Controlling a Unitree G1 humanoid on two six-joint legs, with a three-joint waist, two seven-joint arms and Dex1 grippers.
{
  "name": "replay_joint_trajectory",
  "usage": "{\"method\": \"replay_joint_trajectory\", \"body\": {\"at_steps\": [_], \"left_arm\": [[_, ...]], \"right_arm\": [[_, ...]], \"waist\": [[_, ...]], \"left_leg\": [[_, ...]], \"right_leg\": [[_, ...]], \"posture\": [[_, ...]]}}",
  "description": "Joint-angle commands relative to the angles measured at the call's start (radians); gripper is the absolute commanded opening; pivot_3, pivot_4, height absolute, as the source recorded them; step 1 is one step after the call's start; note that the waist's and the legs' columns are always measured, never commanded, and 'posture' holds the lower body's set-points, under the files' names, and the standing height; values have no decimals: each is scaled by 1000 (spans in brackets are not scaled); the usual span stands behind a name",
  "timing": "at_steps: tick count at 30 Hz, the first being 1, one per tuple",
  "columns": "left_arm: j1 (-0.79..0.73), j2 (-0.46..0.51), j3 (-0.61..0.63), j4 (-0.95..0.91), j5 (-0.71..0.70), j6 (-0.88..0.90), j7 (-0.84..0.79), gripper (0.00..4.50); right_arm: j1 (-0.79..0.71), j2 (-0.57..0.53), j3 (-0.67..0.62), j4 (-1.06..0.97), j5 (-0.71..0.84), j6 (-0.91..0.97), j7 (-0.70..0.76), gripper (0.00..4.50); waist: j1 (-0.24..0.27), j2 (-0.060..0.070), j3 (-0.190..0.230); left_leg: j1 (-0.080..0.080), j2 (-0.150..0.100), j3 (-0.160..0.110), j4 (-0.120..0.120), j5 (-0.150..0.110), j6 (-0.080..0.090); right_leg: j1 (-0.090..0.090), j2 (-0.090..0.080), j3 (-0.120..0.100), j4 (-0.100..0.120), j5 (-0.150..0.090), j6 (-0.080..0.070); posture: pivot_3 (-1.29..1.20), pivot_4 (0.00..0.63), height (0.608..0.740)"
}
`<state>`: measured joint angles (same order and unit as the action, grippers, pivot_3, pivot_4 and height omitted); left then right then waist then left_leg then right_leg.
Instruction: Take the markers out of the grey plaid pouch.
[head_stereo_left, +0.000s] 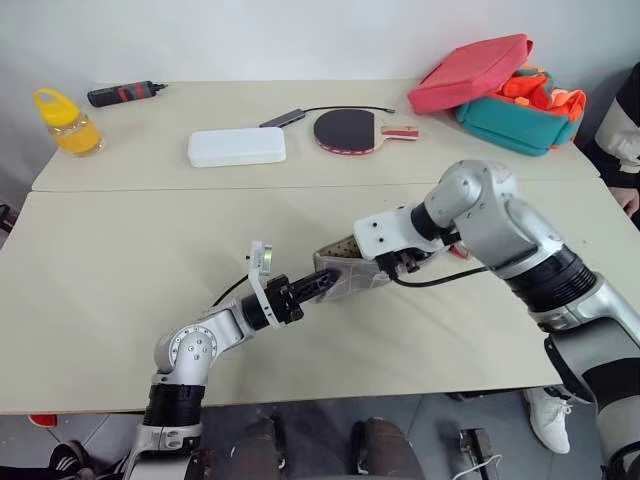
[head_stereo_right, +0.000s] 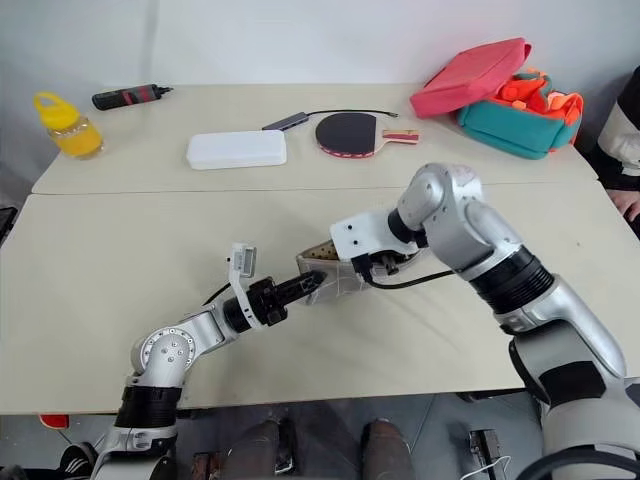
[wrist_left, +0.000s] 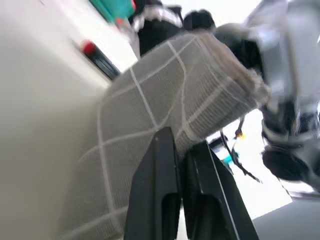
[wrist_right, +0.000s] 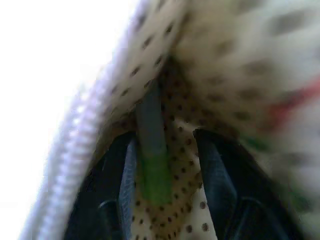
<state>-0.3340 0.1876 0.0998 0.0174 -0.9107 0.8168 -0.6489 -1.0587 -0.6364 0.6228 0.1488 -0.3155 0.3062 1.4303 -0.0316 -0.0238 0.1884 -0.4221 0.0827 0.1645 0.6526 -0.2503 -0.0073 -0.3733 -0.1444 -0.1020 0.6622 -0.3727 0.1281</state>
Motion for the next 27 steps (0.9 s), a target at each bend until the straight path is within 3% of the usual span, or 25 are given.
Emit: {"method": "replay_joint_trajectory", "body": {"at_steps": [1, 4, 18, 21, 24, 27], "left_arm": [[3, -5, 73, 61, 30, -77, 25, 0], [17, 27, 31, 81, 104, -125, -15, 0], [20, 17, -3, 67, 157, -163, -32, 0], [28, 30, -20, 46, 173, -166, -38, 0], [32, 34, -20, 32, 175, -172, -38, 0], [27, 37, -12, 21, 177, -176, -28, 0]], "right_arm": [[-13, 38, -24, 74, -24, -19, -68, 1959], [2, 29, -4, 103, -50, -66, -70, 1959], [63, 60, 4, 135, -55, -146, -79, 1959], [48, 46, -29, 116, -41, -133, -69, 1388], [33, 24, -66, 74, -20, -110, -47, 497], [24, 9, -116, 12, 30, -67, -17, 467]], "waist": [[-3, 0, 0], [-3, 0, 0], [-7, -2, -1], [-7, -2, -1], [-7, -2, -1], [-5, -2, -1]], "left_leg": [[0, 0, 0, 0, 0, 0], [1, 1, 0, 0, 0, 0], [2, 1, -1, 0, 0, -1], [2, 1, -1, 0, 0, -1], [2, 1, -1, 0, 0, -1], [1, 1, -1, 0, 0, -1]], "right_leg": [[0, 0, 0, 0, 0, 0], [0, 0, 0, 1, 0, 0], [2, 0, 0, 1, 0, 0], [2, 0, -1, 1, 0, 0], [2, 0, 0, 1, 0, 0], [1, 0, 0, 1, 0, 0]], "posture": [[0, 150, 740], [0, 150, 740], [0, 150, 740], [0, 150, 740], [0, 150, 740], [0, 150, 740]]}}
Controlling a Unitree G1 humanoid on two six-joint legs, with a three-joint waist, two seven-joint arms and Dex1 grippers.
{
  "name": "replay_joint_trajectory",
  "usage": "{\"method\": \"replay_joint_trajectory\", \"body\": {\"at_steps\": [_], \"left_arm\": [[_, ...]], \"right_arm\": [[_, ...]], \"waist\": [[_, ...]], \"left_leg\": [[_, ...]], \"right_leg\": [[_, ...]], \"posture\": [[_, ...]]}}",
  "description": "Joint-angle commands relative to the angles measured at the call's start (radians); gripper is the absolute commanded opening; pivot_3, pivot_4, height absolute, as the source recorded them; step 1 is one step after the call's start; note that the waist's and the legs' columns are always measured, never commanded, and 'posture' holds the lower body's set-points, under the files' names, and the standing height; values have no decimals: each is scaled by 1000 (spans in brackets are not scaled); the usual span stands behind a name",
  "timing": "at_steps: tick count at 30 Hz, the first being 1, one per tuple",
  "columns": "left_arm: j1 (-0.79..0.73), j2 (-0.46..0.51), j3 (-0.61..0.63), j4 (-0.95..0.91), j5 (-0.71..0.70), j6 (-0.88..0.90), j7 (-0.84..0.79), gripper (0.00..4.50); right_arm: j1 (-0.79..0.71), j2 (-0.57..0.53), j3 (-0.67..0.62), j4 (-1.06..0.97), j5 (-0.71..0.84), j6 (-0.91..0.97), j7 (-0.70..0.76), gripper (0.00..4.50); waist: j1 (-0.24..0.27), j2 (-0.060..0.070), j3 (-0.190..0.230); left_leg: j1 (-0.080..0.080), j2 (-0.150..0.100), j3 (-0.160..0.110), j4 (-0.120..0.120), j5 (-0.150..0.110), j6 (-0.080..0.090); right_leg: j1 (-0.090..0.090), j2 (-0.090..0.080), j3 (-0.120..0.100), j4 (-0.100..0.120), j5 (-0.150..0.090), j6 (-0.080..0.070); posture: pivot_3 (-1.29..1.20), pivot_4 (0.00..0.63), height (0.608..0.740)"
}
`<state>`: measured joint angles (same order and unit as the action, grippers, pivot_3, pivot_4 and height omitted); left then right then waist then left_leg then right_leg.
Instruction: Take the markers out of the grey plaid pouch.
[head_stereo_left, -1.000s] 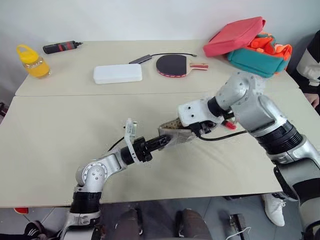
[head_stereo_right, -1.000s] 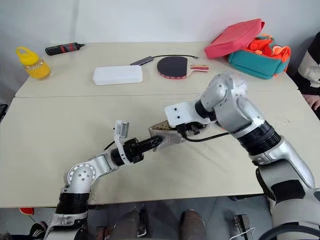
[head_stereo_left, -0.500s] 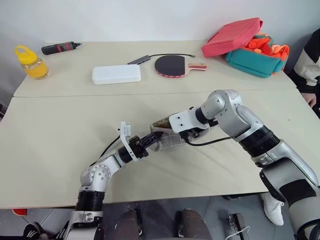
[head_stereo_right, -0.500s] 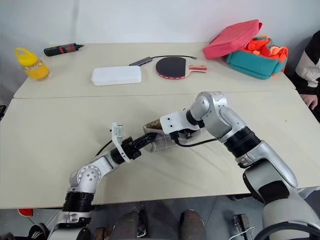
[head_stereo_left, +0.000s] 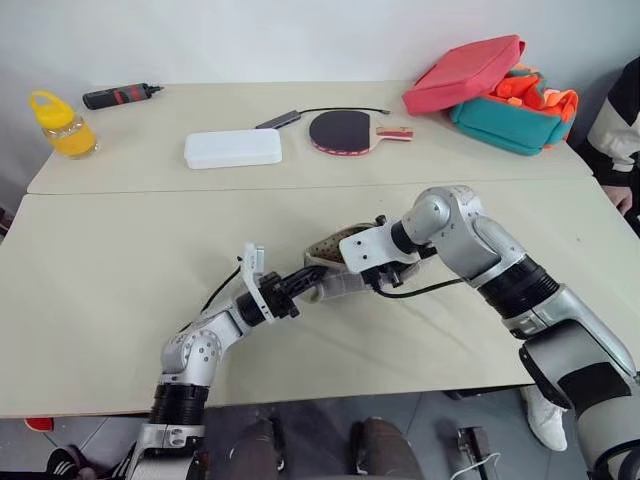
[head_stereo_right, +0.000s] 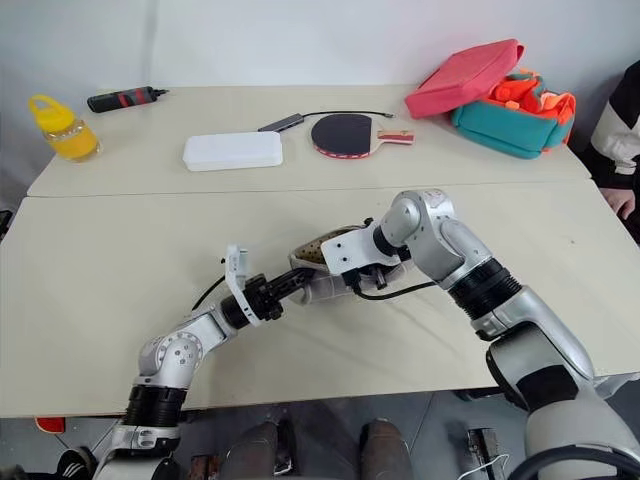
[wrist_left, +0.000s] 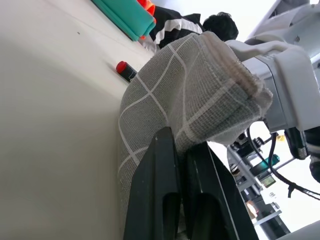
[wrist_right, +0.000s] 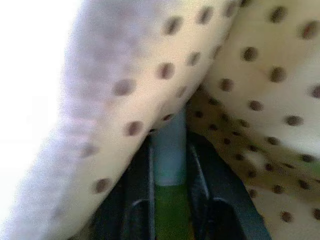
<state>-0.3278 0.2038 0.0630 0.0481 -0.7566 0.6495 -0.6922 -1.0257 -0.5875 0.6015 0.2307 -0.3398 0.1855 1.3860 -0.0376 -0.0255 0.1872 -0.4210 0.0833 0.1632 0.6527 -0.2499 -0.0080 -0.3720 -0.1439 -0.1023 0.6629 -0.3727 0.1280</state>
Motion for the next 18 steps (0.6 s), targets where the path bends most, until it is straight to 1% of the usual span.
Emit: {"method": "replay_joint_trajectory", "body": {"at_steps": [1, 7, 9, 12, 14, 16, 18], "left_arm": [[20, 31, 16, -13, 41, -20, 13, 0], [-4, 70, -11, -37, 104, -77, 10, 0], [-21, 75, -16, -57, 123, -101, 20, 0], [-34, 75, -13, -107, 84, -68, 11, 0], [-29, 95, -41, -132, 94, -55, -13, 0], [-25, 104, -56, -144, 97, -50, -23, 0], [-26, 102, -52, -162, 76, -28, -19, 0]], "right_arm": [[-15, -42, -119, -94, 80, 74, 35, 467], [-43, -56, -227, -141, 174, 144, 15, 467], [-35, -63, -257, -147, 195, 198, 0, 467], [-30, -89, -264, -92, 168, 190, -54, 467], [-35, -114, -249, -47, 129, 147, -101, 467], [-29, -130, -234, -39, 120, 137, -110, 467], [0, -143, -219, -70, 127, 154, -86, 467]], "waist": [[3, 0, 0], [9, 0, 0], [9, 0, 0], [11, 0, 0], [10, 0, 0], [10, 0, 0], [10, 0, 0]], "left_leg": [[0, 0, 0, 0, 0, 0], [-1, 0, 0, -1, 0, 0], [-2, -1, 0, -2, 0, 0], [-2, -1, 0, -2, 0, 0], [-2, -1, 0, -2, 0, 0], [-2, -1, 1, -2, 0, 0], [-2, -1, 1, -3, 0, 0]], "right_leg": [[-1, 0, 0, 0, 0, 0], [-2, 0, 0, -1, 0, 0], [-1, 0, 0, -2, 0, 0], [-2, 0, 0, -2, 0, 0], [-2, 0, 0, -2, 0, 0], [-2, 0, 0, -2, 0, 0], [-3, 0, 0, -2, 0, 0]], "posture": [[0, 150, 740], [0, 150, 740], [0, 150, 740], [0, 150, 740], [0, 150, 740], [0, 150, 740], [0, 150, 740]]}}
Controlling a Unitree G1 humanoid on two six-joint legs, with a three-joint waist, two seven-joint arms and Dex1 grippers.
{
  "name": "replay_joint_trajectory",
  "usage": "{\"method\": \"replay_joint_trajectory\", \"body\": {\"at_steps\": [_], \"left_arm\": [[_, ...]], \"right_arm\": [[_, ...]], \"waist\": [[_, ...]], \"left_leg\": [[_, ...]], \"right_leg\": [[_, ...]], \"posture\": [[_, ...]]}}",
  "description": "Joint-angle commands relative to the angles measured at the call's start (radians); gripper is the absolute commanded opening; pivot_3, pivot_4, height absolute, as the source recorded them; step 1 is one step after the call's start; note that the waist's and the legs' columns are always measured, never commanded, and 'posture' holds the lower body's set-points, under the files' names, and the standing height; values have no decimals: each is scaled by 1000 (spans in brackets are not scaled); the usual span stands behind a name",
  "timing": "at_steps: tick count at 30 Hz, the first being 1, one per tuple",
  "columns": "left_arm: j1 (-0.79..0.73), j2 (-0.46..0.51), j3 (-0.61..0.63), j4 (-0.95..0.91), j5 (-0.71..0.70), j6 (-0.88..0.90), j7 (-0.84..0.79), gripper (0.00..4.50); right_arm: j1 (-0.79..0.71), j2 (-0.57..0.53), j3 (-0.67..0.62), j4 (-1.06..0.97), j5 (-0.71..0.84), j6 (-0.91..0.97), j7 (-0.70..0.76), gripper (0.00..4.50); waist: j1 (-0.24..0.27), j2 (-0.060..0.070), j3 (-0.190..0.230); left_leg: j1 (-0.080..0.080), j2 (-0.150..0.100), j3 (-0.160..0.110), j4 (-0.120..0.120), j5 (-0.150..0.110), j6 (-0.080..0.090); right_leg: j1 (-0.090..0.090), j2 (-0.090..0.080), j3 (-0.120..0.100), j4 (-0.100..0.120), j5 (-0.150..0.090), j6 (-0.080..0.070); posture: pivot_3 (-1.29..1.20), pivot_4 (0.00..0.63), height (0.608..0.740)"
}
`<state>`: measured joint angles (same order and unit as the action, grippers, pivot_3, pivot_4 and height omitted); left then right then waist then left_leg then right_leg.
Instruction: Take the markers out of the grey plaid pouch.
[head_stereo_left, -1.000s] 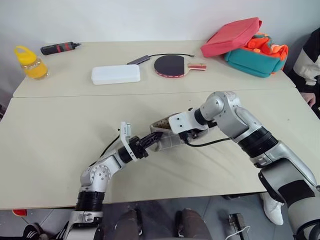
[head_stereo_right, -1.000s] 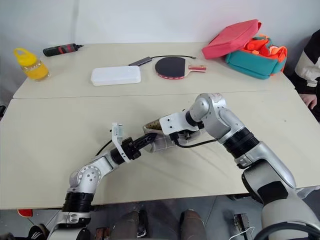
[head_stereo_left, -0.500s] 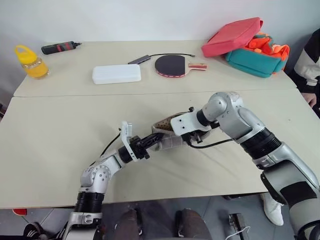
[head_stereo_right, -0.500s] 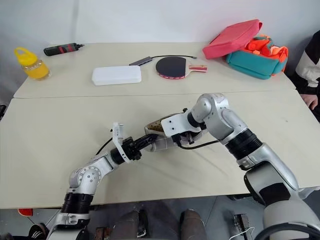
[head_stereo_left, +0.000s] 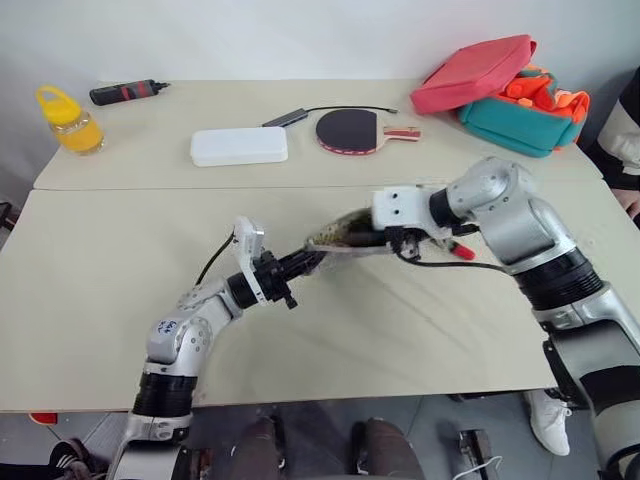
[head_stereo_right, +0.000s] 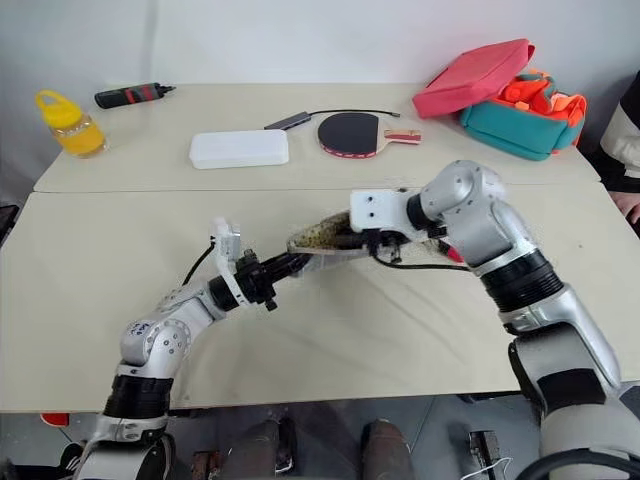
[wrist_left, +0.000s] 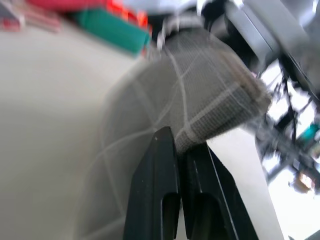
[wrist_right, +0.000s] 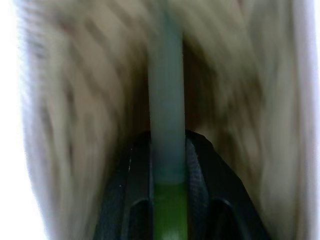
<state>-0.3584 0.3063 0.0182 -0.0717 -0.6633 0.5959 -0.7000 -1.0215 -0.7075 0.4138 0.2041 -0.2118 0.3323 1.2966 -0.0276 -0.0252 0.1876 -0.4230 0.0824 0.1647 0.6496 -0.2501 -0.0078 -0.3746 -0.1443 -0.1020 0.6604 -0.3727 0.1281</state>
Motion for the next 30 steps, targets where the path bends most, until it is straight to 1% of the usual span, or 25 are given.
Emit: {"method": "replay_joint_trajectory", "body": {"at_steps": [1, 3, 5, 6, 10, 14, 17, 21, 23, 25, 28, 30], "left_arm": [[4, 0, -4, -52, -34, 44, -13, 0], [0, 0, -2, -50, -16, 32, -7, 0], [-13, -7, 3, -6, 51, -39, 22, 0], [-21, -15, 15, 16, 62, -58, 34, 0], [-34, -25, 45, 58, 83, -112, 46, 0], [-30, 4, 59, 36, 84, -116, 31, 0], [-20, 69, 67, 31, 122, -148, 4, 0], [-25, 102, 87, 33, 144, -190, 8, 0], [-37, 116, 103, 46, 175, -231, 29, 0], [-47, 116, 116, 55, 187, -256, 38, 0], [-59, 106, 114, 58, 203, -280, 47, 0], [-60, 105, 115, 57, 204, -291, 43, 0]], "right_arm": [[4, -26, -27, -52, -2, 9, 3, 467], [15, -16, -38, -71, 24, 31, 9, 467], [28, 0, -65, -106, 82, 70, 29, 467], [33, 1, -72, -120, 99, 80, 35, 467], [51, -22, -104, -187, 162, 136, 65, 467], [42, -20, -171, -228, 251, 197, 66, 467], [40, 24, -257, -221, 330, 212, 7, 467], [36, 73, -317, -217, 400, 227, -53, 467], [-1, 139, -392, -207, 482, 290, -124, 467], [-16, 178, -430, -204, 522, 296, -168, 467], [-16, 206, -444, -203, 558, 306, -205, 467], [11, 189, -410, -214, 546, 291, -197, 467]], "waist": [[0, 0, 0], [-2, 0, 0], [-2, 0, 0], [0, 0, 0], [1, 0, 0], [1, 0, 0], [-3, 0, 0], [-2, 0, 0], [-1, 0, 0], [-1, 0, 0], [2, 0, 0], [3, 0, 0]], "left_leg": [[0, 0, 0, 0, 0, 0], [0, 0, 0, -1, 0, 0], [0, 0, 0, -1, 0, 0], [0, 0, 0, 0, 0, 0], [0, 0, 0, 1, 0, 0], [0, 0, 0, 0, 0, 0], [0, 0, 0, 0, 0, 0], [1, 1, 0, -1, 0, 0], [0, 0, 0, -1, 0, 0], [0, 0, 0, -1, 0, 0], [0, 0, 0, -1, 0, 0], [0, 0, 0, -1, 0, 0]], "right_leg": [[0, 0, 0, 0, 0, 0], [0, 0, 0, 0, 0, 0], [0, 0, 0, 1, 0, 0], [0, 0, 0, 0, 0, 0], [0, 0, 0, 0, 0, 0], [0, 0, 0, 0, 0, 0], [0, 0, 0, 0, 0, 0], [0, 0, 0, 1, 0, 0], [0, 0, 0, 1, 0, 0], [-1, 0, 0, 1, 0, 0], [-1, 0, 0, 1, 0, 0], [0, 0, -1, 1, 0, 0]], "posture": [[0, 150, 740], [0, 150, 740], [0, 150, 740], [0, 150, 740], [0, 150, 740], [0, 150, 740], [0, 150, 740], [0, 150, 740], [0, 150, 740], [0, 150, 740], [0, 150, 740], [0, 150, 740]]}}
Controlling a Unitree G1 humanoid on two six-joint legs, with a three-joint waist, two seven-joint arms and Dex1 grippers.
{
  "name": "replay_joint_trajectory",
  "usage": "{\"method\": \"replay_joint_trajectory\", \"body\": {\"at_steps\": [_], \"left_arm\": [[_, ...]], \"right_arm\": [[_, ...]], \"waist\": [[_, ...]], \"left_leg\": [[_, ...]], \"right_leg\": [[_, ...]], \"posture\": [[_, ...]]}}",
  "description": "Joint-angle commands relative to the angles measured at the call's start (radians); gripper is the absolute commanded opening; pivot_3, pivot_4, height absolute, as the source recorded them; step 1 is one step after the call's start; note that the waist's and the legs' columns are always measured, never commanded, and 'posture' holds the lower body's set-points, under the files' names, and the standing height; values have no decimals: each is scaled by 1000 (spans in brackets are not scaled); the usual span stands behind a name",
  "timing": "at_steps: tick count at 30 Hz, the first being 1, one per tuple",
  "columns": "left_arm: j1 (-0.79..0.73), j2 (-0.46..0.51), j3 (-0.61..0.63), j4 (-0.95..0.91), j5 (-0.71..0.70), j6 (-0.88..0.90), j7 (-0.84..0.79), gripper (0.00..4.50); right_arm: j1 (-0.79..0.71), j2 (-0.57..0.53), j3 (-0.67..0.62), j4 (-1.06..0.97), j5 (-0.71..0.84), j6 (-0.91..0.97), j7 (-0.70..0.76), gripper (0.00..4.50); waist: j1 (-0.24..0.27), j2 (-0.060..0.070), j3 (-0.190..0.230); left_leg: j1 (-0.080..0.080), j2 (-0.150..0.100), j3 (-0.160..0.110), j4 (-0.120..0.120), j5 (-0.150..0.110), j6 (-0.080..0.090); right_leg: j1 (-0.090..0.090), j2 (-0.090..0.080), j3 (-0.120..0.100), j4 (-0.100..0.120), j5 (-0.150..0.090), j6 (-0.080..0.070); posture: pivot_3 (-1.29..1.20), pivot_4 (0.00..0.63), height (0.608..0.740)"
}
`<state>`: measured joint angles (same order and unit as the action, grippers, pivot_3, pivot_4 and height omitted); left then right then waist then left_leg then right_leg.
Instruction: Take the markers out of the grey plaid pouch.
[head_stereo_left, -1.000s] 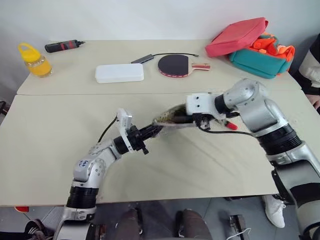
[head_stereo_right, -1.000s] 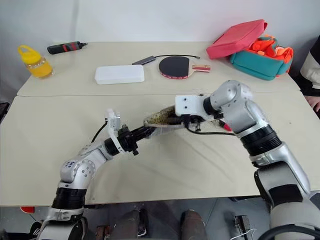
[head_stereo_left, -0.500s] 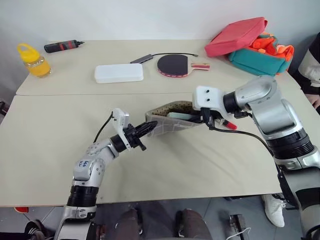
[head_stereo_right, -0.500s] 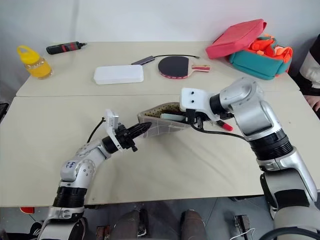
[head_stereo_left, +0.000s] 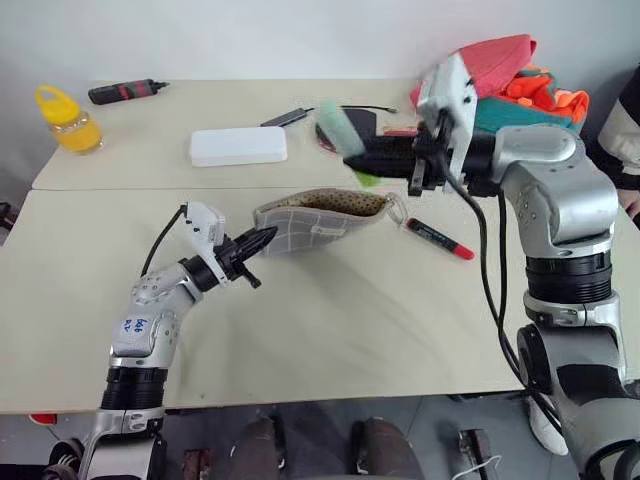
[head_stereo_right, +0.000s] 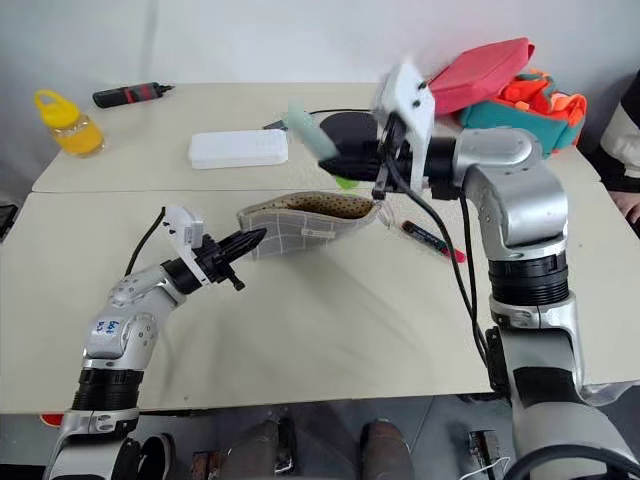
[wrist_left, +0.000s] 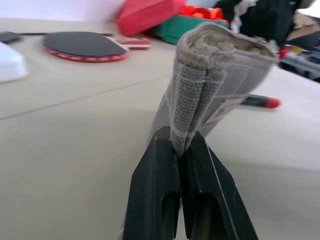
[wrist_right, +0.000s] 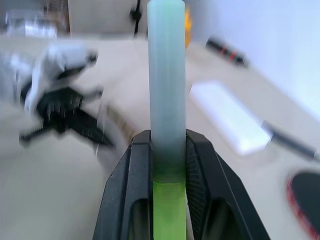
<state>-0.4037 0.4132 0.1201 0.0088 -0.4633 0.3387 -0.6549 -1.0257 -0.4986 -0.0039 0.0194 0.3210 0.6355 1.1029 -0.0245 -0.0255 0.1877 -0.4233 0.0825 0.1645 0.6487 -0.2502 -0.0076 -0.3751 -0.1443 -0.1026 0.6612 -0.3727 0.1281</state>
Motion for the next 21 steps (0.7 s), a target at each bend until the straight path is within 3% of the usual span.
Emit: {"method": "replay_joint_trajectory", "body": {"at_steps": [1, 7, 13, 17, 21], "left_arm": [[-12, 8, 15, -19, 15, -44, -3, 0], [13, 137, 89, 26, 127, -194, 10, 0], [82, 295, 224, 61, 246, -361, 78, 0], [169, 332, 189, 19, 435, -517, 163, 0], [246, 286, 114, 29, 502, -525, 184, 0]], "right_arm": [[27, -29, 16, -27, 6, -27, -4, 467], [143, -210, 78, -14, -89, -100, 41, 467], [367, -332, 110, -57, -200, -214, 3, 467], [454, -338, 134, -26, -283, -290, -70, 467], [430, -280, 124, 22, -297, -337, -136, 467]], "waist": [[1, 0, 0], [-2, 0, 0], [-10, 0, 0], [-6, 0, 0], [-5, 0, 0]], "left_leg": [[-1, 0, 0, 0, 0, 0], [-1, 0, 1, -1, 0, 0], [0, 0, 3, -3, -1, -1], [0, 0, 7, -2, -1, 0], [0, 0, 8, 0, -1, 0]], "right_leg": [[0, 0, 0, 0, 0, 0], [-1, 0, 0, -1, 0, 0], [-2, 0, 0, -2, 0, 0], [-2, -1, 0, -2, 0, 0], [-2, -1, 1, -2, 0, 0]], "posture": [[0, 150, 740], [0, 150, 740], [0, 150, 740], [0, 150, 740], [0, 150, 740]]}}
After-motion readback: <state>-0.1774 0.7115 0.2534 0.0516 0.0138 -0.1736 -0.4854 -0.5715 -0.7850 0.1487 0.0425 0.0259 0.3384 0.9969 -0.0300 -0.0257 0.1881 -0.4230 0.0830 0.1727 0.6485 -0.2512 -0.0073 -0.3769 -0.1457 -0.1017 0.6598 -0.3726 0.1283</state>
